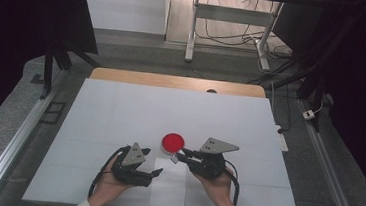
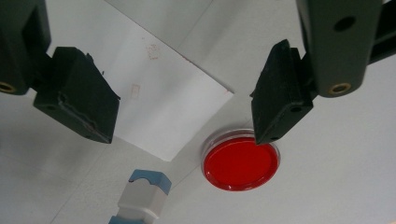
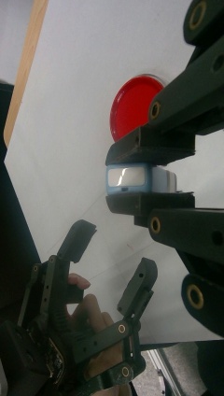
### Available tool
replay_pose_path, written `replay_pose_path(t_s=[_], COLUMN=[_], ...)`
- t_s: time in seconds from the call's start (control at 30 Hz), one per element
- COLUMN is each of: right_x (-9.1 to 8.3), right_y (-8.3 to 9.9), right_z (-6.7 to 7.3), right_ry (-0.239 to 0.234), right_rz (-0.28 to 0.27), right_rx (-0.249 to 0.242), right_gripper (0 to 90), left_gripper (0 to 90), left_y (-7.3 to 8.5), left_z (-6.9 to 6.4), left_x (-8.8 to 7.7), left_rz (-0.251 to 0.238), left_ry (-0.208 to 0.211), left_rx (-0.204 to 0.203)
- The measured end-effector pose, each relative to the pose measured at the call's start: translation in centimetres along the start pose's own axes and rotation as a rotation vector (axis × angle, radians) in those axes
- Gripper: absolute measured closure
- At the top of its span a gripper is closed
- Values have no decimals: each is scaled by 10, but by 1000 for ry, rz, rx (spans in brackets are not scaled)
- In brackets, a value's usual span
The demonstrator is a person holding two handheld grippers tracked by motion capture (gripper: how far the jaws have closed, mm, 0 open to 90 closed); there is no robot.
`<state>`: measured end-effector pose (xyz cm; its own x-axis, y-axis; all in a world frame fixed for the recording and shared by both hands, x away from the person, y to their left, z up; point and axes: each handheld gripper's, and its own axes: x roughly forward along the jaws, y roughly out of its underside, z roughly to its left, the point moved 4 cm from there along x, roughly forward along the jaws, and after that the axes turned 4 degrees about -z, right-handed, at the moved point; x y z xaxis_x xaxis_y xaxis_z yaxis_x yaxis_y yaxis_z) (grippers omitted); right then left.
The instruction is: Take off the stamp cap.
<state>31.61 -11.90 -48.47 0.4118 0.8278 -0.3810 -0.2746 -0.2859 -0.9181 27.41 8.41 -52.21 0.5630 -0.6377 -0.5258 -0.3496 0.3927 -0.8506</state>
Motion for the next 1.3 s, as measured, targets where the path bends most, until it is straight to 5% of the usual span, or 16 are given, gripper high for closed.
replay_pose_path(t_s=[1.3], right_x=[5], right_y=[3], right_z=[2], right_ry=[18], right_rz=[-3], right_rx=[10], right_gripper=[749], left_gripper=[261], left_y=[-8], left_z=[-18], left_x=[31], left_rz=[17], left_ry=[-3], left_rx=[65])
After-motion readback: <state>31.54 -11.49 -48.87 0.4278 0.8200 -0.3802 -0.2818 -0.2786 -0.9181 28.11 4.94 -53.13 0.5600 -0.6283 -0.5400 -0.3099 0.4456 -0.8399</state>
